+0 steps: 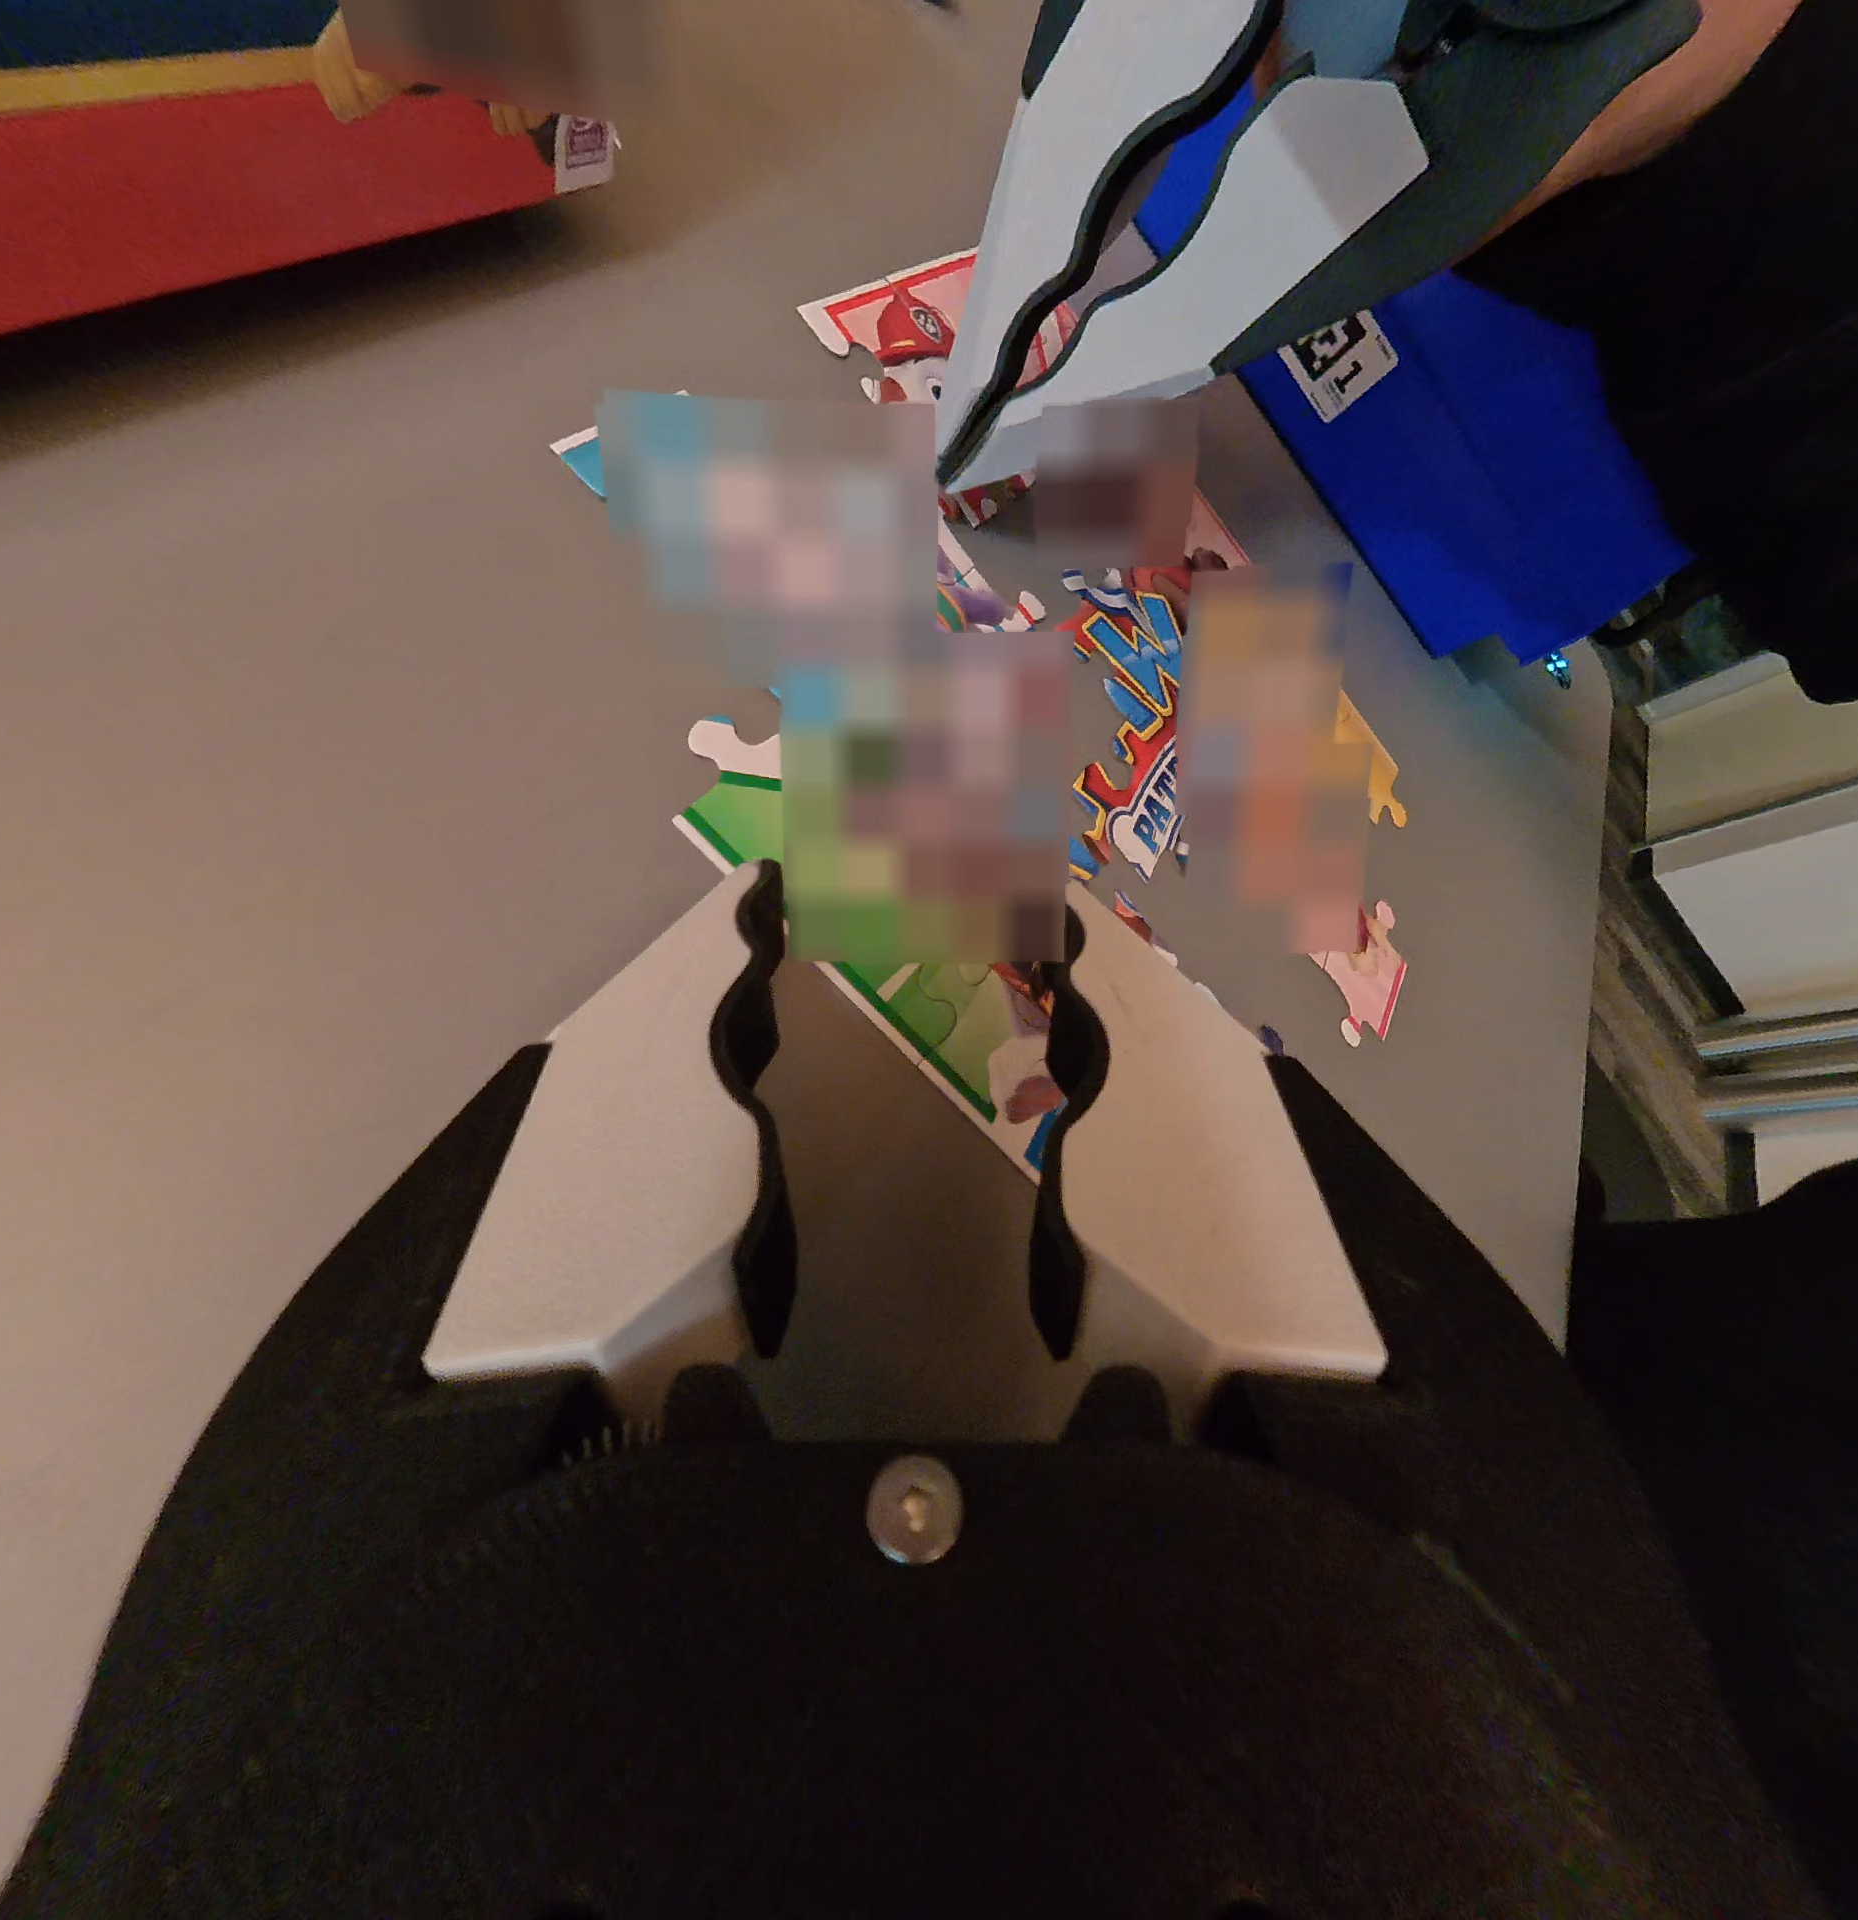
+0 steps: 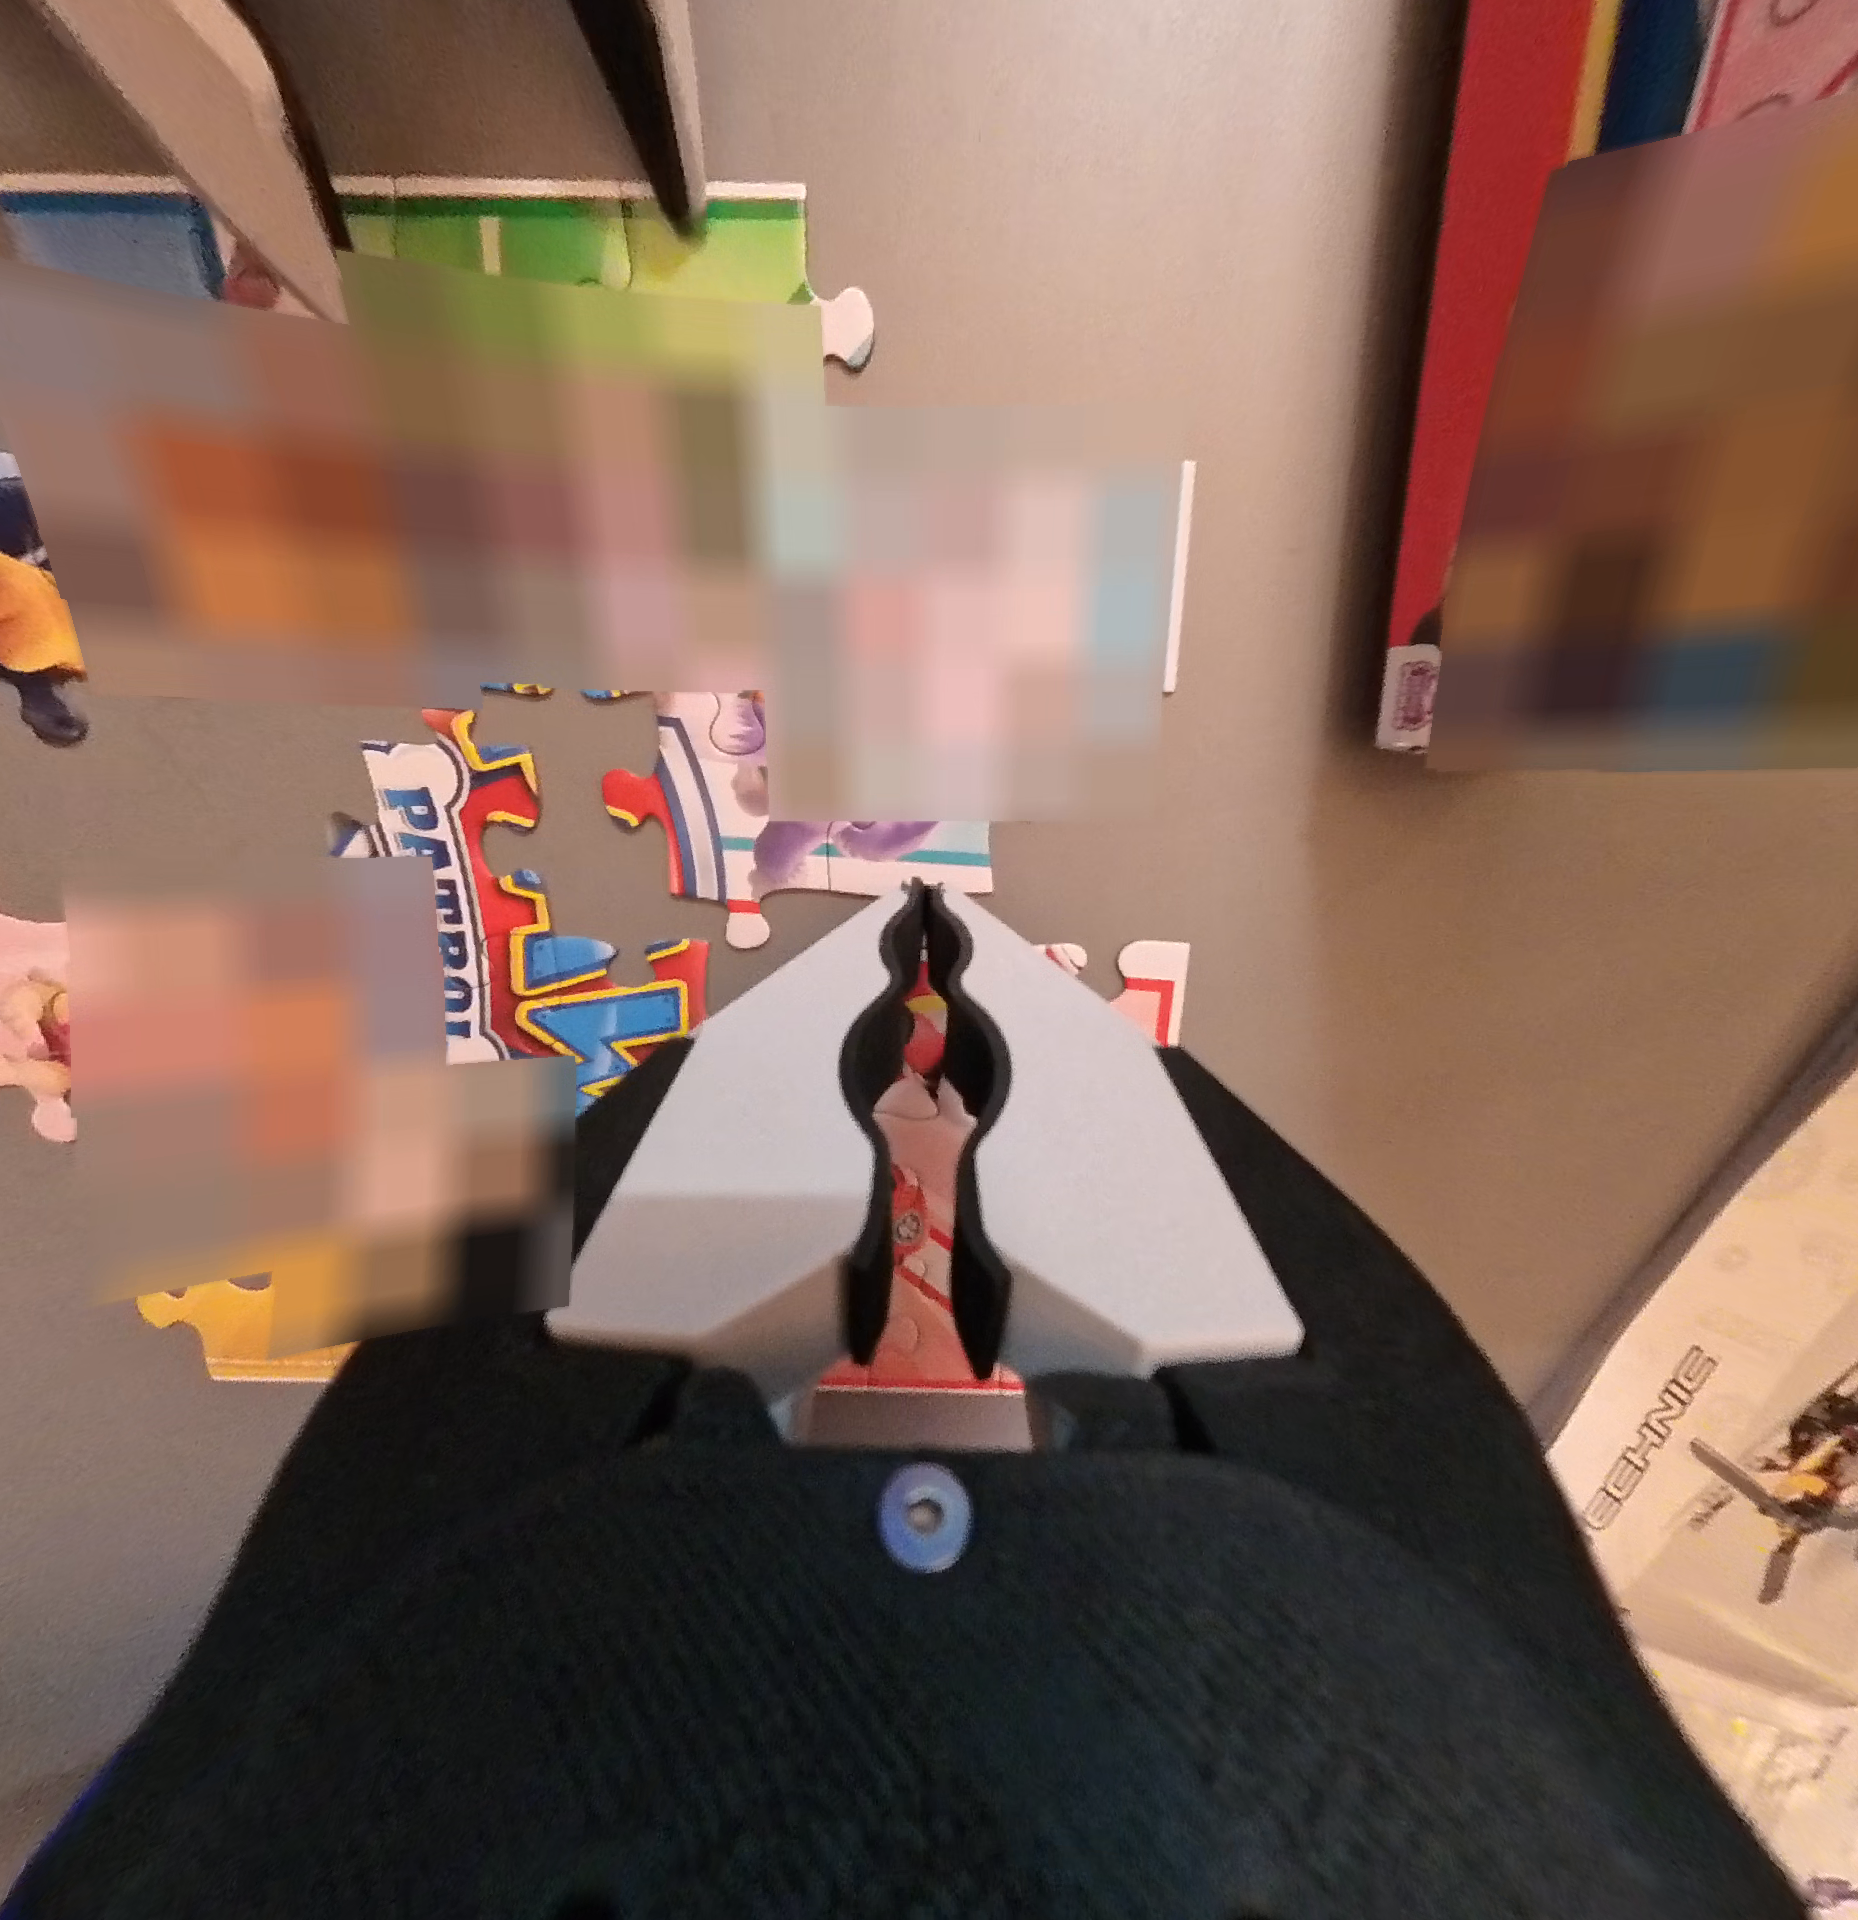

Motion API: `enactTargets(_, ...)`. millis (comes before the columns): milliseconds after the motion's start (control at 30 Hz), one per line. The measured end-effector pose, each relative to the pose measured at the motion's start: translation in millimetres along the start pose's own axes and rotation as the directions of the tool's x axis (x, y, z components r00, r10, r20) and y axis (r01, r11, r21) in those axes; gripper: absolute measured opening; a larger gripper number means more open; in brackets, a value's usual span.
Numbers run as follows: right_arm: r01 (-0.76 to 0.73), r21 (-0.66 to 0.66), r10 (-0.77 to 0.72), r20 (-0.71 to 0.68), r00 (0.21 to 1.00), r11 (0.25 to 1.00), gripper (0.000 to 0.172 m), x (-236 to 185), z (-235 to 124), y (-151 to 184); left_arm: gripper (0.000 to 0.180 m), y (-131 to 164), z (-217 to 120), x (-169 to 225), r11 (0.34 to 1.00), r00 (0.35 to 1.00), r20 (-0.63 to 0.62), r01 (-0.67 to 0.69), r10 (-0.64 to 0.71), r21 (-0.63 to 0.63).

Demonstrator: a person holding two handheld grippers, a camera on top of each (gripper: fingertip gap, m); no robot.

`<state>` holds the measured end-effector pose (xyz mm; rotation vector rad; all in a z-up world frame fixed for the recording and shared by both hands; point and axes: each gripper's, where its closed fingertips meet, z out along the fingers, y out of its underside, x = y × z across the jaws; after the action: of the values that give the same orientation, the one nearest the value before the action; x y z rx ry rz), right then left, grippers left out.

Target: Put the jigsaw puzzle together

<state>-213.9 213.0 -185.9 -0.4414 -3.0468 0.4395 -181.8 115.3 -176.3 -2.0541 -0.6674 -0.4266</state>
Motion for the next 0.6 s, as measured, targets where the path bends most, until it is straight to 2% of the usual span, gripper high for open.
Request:
enactTargets(100,-0.005,0.006,0.005,-0.003,1.0,1.0,0.0,0.6,-1.0,1.0,0.047,0.2,0.6,0.7,1.0,1.0,0.0,-0.004,0.004,-0.001)
enactTargets(233,-0.014,-0.019,0.015,0.023,1.0,1.0,0.017,-2.5,5.4,6.2,0.047,0.0,0.6,0.7,1.0,1.0,-0.004,0.001,-0.001,0.001)
enactTargets(367,0.008,-0.02,-0.007,0.014,1.0,1.0,0.005,-0.9,8.2,6.7,0.047,0.0,0.7,0.6,1.0,1.0,-0.004,0.001,-0.001,0.001)
enactTargets(600,0.013,-0.011,-0.013,0.0,1.0,1.0,0.003,-2.0,8.3,5.7,0.047,-0.5,0.2,1.4,1.0,1.0,-0.002,-0.004,0.004,0.003)
